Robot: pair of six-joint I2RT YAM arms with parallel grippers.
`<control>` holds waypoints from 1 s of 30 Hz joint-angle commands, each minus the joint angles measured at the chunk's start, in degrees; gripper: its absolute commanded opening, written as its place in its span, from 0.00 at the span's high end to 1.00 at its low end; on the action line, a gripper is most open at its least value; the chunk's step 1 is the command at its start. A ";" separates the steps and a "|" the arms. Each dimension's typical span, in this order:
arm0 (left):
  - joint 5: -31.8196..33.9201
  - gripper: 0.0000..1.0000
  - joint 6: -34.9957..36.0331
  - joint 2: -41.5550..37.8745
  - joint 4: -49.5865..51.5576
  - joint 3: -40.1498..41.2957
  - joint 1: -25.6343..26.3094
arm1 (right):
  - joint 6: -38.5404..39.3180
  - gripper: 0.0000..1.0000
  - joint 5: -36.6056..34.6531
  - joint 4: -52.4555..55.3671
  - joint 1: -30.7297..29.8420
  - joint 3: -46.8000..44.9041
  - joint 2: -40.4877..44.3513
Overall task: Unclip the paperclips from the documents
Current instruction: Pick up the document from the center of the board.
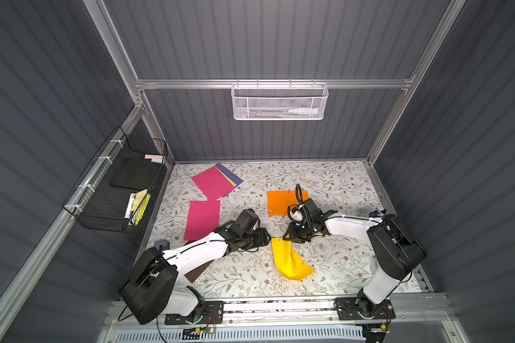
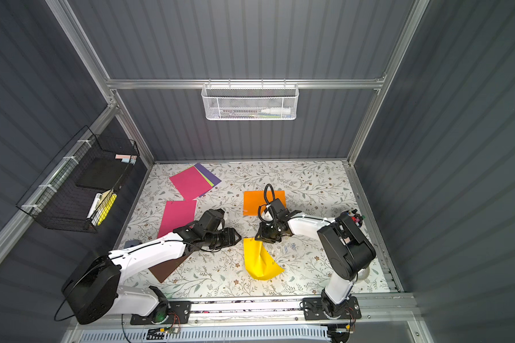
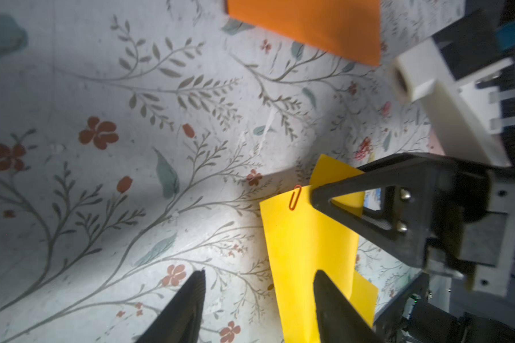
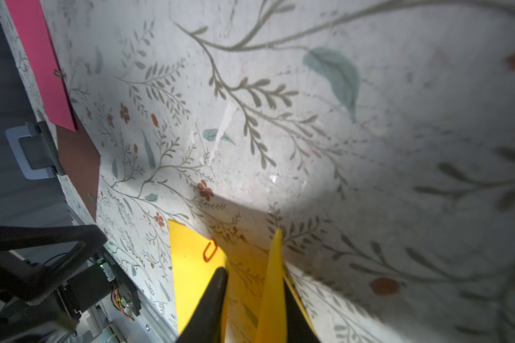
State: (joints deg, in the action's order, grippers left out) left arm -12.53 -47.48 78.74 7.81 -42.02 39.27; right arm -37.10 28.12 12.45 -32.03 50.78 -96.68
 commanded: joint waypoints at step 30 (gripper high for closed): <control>-14.59 0.89 7.39 8.40 -22.25 0.39 -0.33 | -3.10 0.68 3.41 0.79 1.88 -0.05 6.71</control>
State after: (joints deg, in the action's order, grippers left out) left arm -25.30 -41.52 88.71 -13.74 -40.42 39.16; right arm -40.58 31.88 12.47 -30.35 50.78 -91.35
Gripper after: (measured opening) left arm 0.121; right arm 0.306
